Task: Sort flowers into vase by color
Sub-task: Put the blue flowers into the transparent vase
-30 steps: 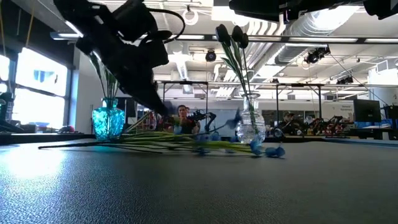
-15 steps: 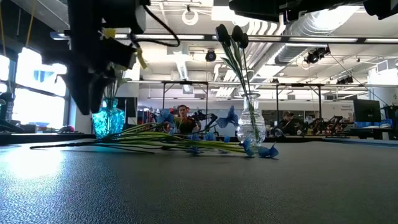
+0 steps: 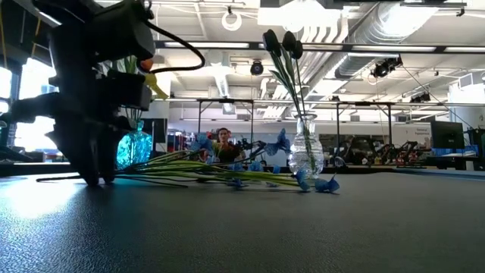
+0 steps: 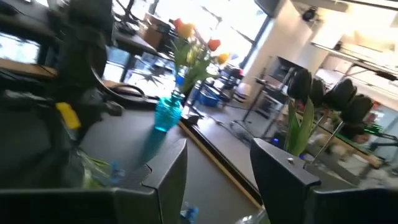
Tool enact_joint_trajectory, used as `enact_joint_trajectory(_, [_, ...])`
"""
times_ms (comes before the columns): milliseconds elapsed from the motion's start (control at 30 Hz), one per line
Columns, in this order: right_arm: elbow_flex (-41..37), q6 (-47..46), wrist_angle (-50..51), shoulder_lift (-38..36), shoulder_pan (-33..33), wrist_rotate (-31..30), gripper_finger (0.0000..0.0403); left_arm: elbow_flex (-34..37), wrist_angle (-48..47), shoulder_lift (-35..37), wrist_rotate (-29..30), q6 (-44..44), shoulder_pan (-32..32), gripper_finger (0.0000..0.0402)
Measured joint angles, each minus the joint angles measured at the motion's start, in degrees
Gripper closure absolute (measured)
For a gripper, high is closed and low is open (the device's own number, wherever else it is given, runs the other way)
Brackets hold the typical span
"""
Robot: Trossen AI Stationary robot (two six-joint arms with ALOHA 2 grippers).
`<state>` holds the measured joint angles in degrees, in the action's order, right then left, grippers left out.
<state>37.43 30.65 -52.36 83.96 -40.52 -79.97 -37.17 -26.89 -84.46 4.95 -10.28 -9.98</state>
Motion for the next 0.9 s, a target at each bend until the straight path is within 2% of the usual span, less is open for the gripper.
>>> enact_joint_trajectory(100, [0.0, 0.28, 0.27, -2.54, -4.29, -0.31, 0.0229, 0.79, 2.39, 0.02, 0.19, -0.04, 0.0, 0.0235])
enact_joint_trajectory(200, [0.0, -0.71, 2.04, -4.9, -8.0, 2.52, 0.0229, 0.79, 2.43, 0.02, 0.13, 1.0, 0.32, 0.0245])
enact_joint_trajectory(333, [0.0, -8.08, 10.26, -7.14, -9.79, 12.11, 0.0229, 0.79, 3.04, -0.04, -0.54, 3.36, 1.63, 0.0273])
enact_joint_trajectory(467, [0.0, -19.15, 20.03, -7.55, -8.34, 21.89, 0.0229, 0.79, 3.43, -0.29, -0.68, 3.93, 3.17, 0.0302])
enact_joint_trajectory(667, [0.0, -31.47, 29.57, -7.55, -4.19, 24.27, 0.0229, 0.87, 5.19, -0.4, -0.02, 3.77, 3.7, 0.0364])
enact_joint_trajectory(767, [0.0, -35.88, 33.11, -7.55, -1.16, 32.83, 0.0229, 0.79, 6.15, -0.42, -0.18, 2.15, 3.72, 0.0394])
enact_joint_trajectory(900, [0.0, -40.76, 35.3, -7.55, 3.18, 45.36, 0.0229, -0.34, 7.27, 1.08, 0.39, 0.22, 3.72, 0.0392])
